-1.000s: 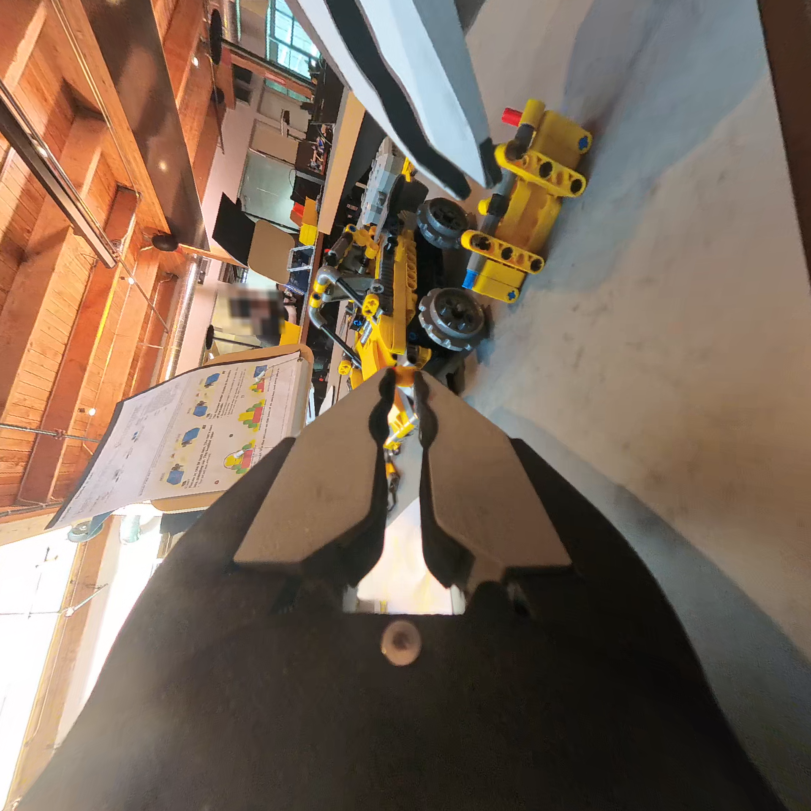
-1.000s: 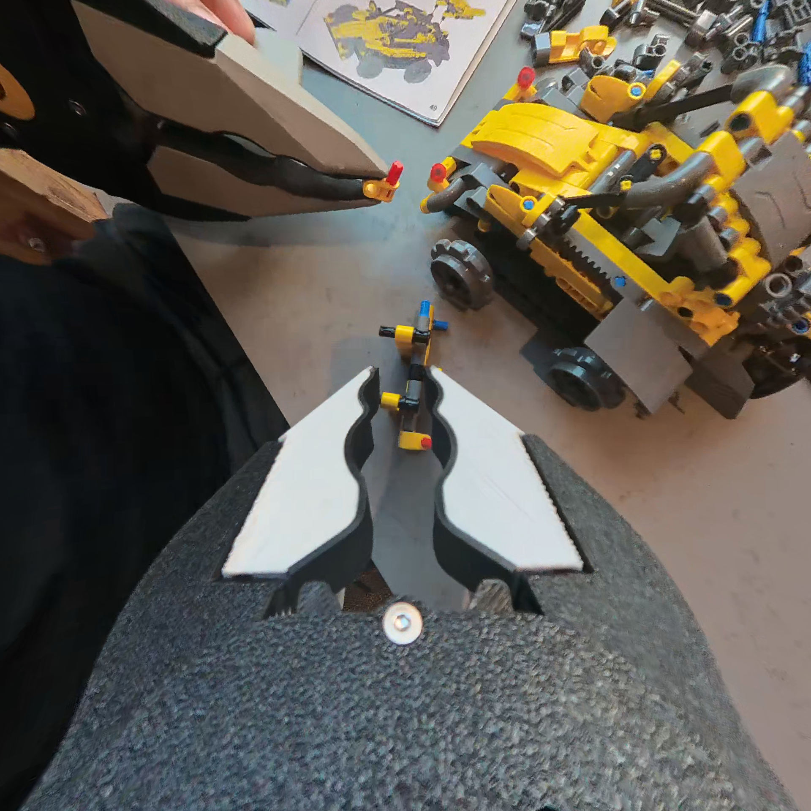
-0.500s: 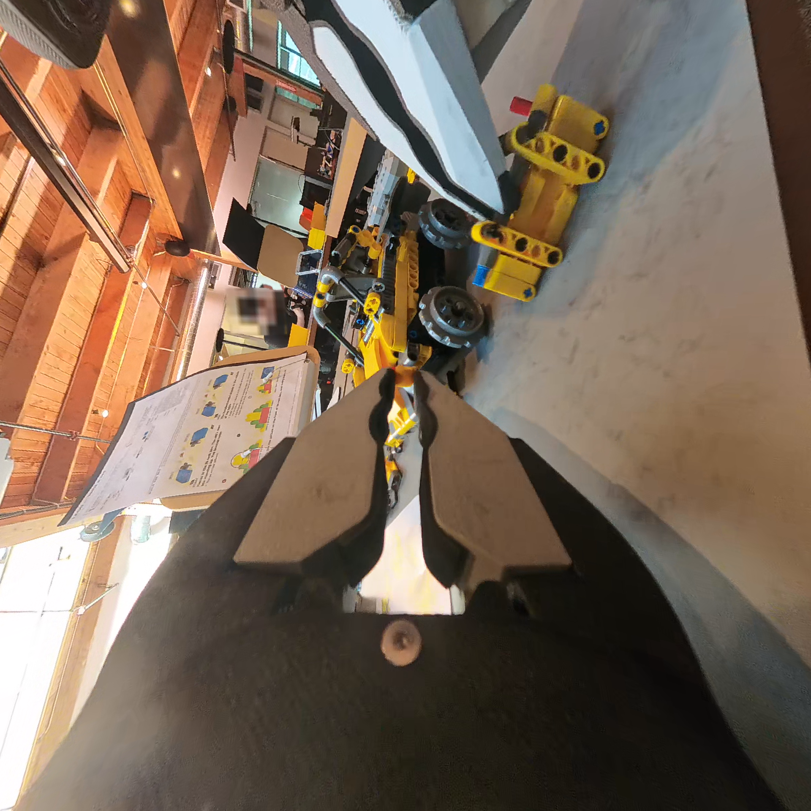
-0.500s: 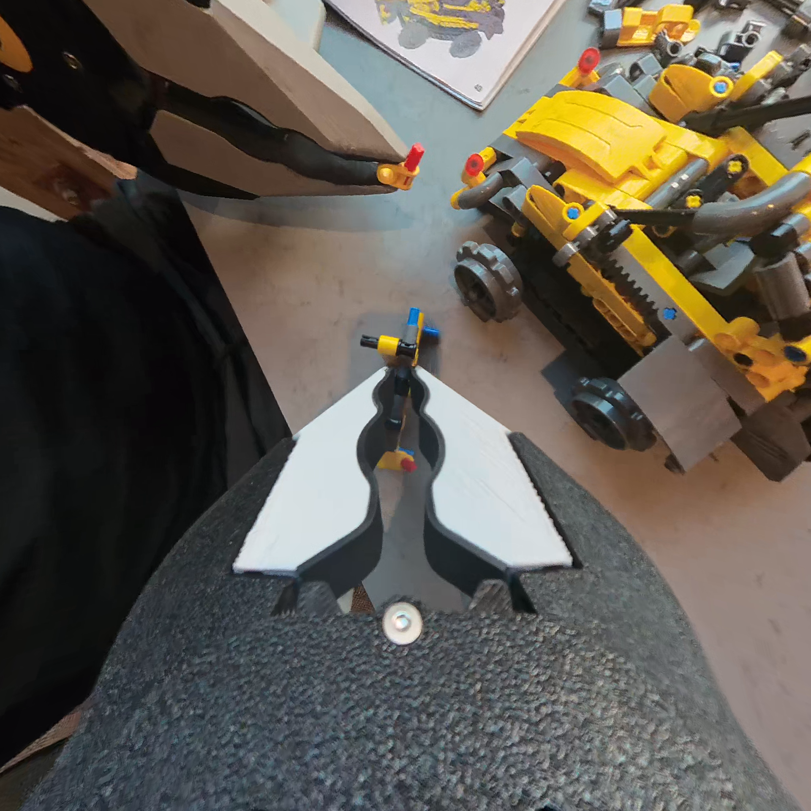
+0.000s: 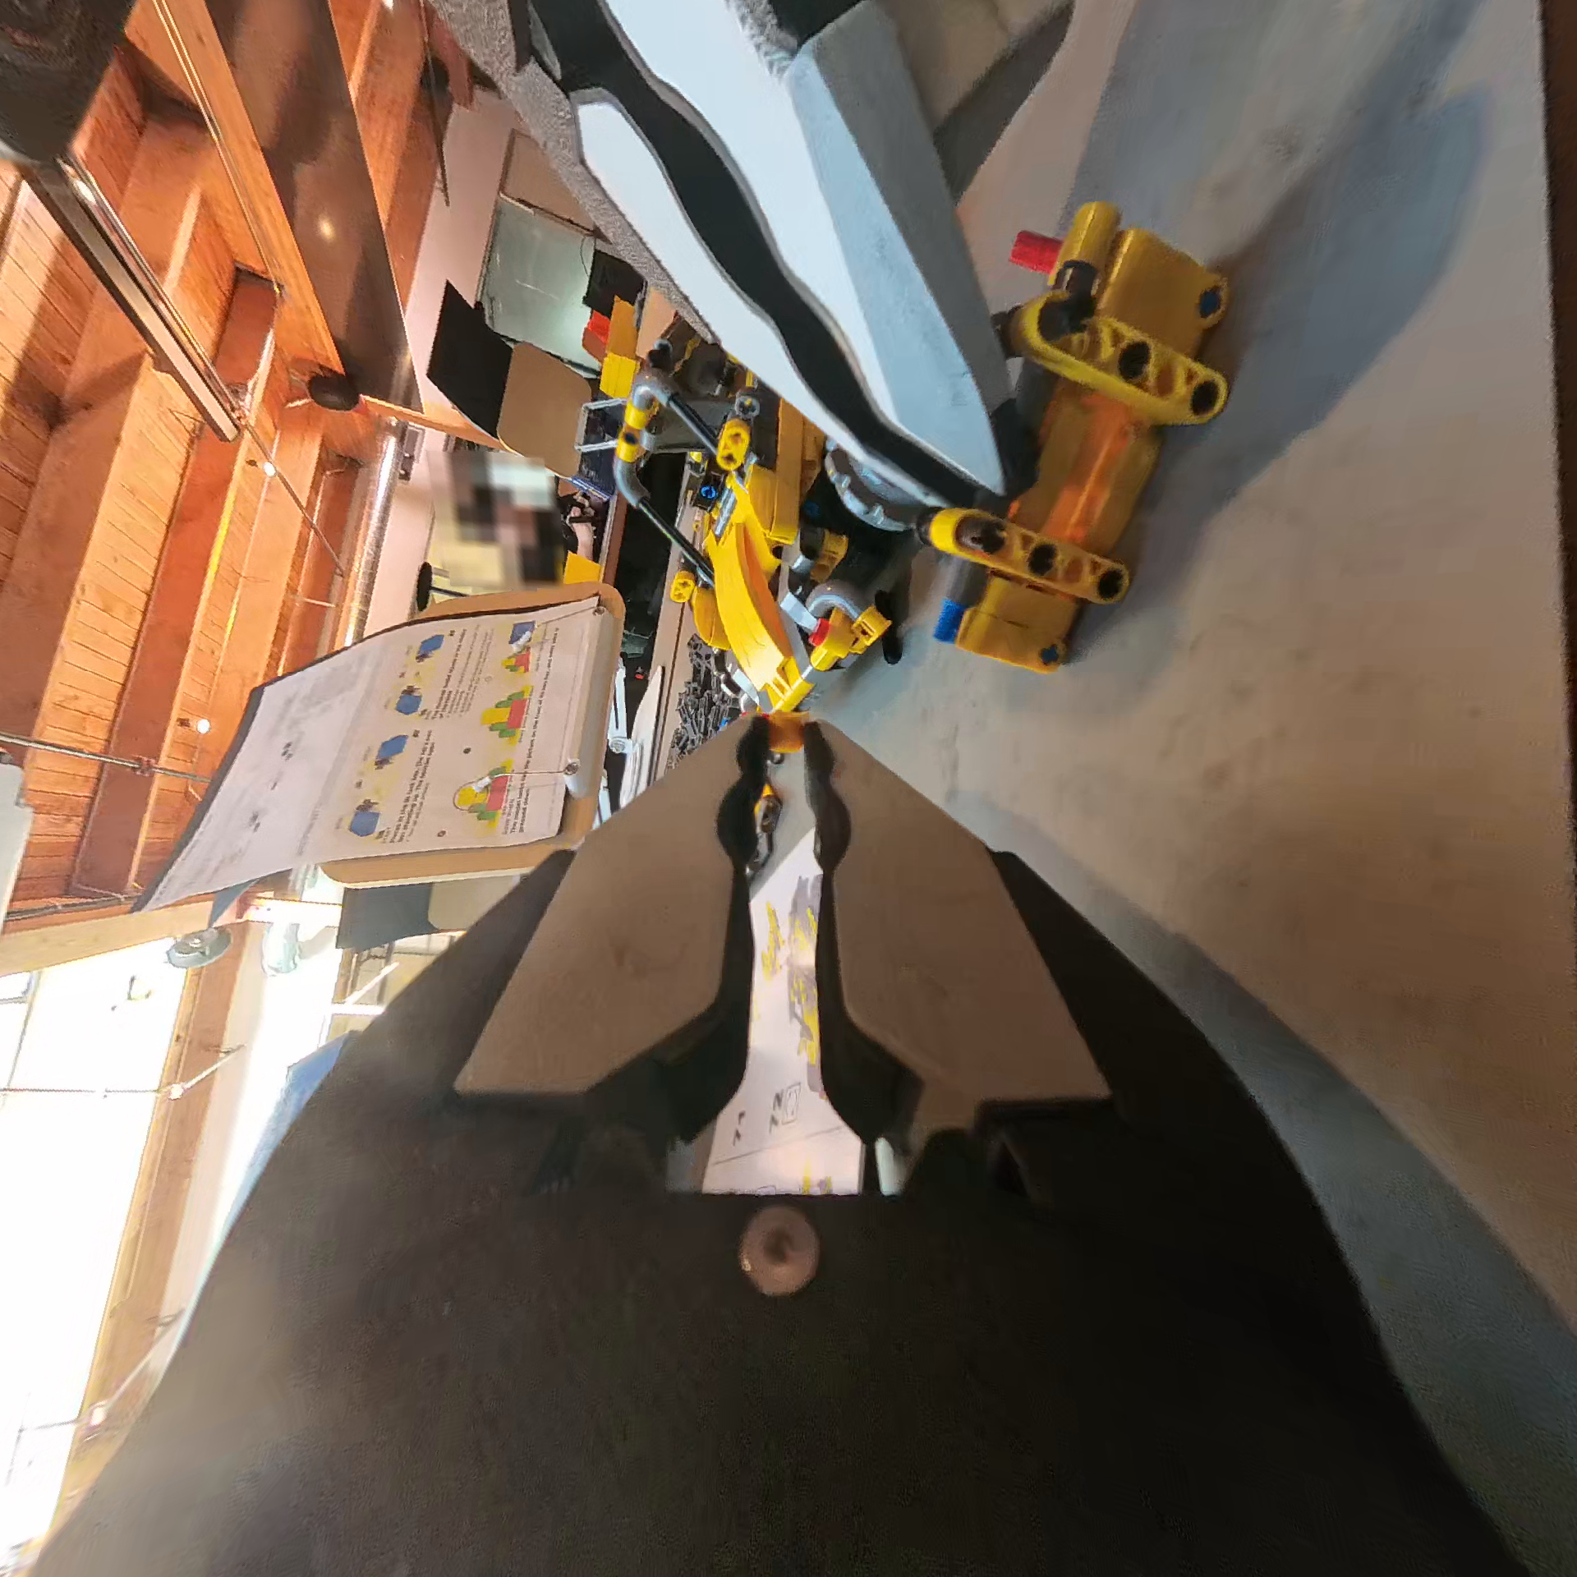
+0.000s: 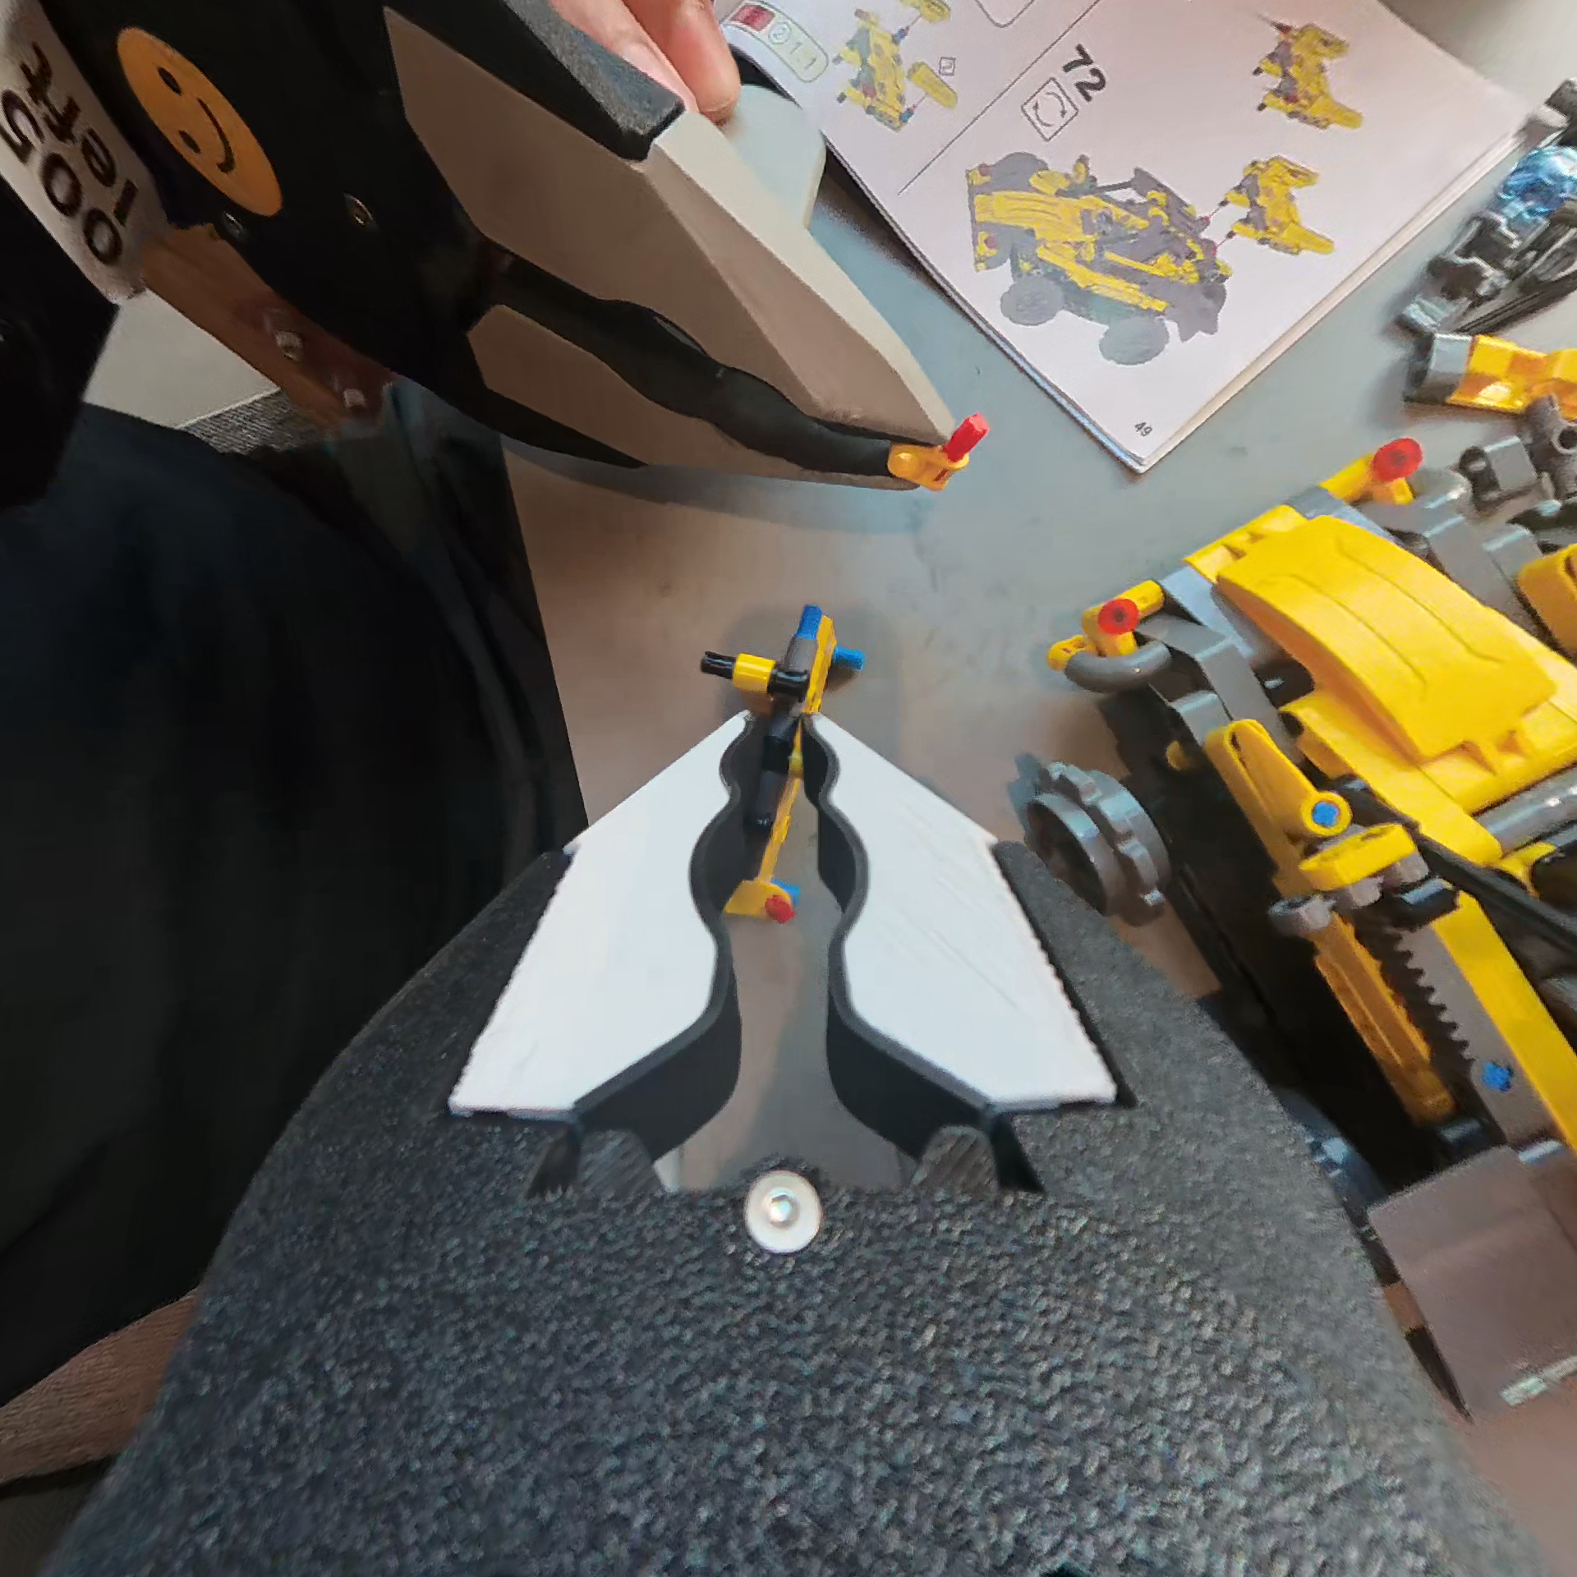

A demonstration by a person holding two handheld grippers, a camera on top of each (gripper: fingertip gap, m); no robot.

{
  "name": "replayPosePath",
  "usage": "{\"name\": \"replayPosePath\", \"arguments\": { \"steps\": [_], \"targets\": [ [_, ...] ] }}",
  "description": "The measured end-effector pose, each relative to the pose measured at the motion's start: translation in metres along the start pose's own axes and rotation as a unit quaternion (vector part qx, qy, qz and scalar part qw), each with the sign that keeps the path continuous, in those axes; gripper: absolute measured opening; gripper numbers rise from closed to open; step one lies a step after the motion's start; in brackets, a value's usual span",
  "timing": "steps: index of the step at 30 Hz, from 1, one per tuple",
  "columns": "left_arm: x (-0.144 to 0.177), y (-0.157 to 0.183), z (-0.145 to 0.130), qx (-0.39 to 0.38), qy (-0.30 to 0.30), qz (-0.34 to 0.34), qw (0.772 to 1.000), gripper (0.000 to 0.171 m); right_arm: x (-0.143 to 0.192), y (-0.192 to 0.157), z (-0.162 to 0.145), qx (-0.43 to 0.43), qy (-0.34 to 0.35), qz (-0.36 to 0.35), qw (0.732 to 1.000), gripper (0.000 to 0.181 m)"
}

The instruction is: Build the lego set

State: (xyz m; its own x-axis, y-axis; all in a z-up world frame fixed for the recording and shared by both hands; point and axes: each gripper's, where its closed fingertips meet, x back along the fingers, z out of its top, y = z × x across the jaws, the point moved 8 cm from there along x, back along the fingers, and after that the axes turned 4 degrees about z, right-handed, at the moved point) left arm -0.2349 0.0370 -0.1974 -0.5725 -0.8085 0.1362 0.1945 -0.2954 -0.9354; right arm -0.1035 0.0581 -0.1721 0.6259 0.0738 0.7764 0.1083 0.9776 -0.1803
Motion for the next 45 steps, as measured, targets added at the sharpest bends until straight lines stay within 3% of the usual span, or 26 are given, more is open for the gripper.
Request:
{"name": "replayPosePath", "arguments": {
  "steps": [10,13,23,37,45],
  "targets": [
    [0.0,0.004,0.003,0.005,0.01,-0.019,1.0,0.005,0.004,-0.003,0.001,0.0,-0.008,-0.006,1.0,0.018],
    [0.001,0.007,0.005,0.0,0.018,-0.031,0.999,0.005,-0.002,-0.002,0.0,0.004,-0.026,-0.027,0.999,0.012],
    [0.003,0.015,0.01,-0.02,0.042,-0.057,0.997,0.005,-0.001,0.002,0.0,-0.024,0.004,0.009,1.0,0.007],
    [0.007,0.022,0.011,-0.079,0.032,-0.039,0.996,0.004,-0.007,0.002,0.007,-0.037,-0.021,-0.005,0.999,0.007],
    [0.008,0.021,0.013,-0.071,0.026,-0.048,0.996,0.004,-0.007,0.002,0.007,-0.034,-0.018,-0.004,0.999,0.006]
  ]
}}
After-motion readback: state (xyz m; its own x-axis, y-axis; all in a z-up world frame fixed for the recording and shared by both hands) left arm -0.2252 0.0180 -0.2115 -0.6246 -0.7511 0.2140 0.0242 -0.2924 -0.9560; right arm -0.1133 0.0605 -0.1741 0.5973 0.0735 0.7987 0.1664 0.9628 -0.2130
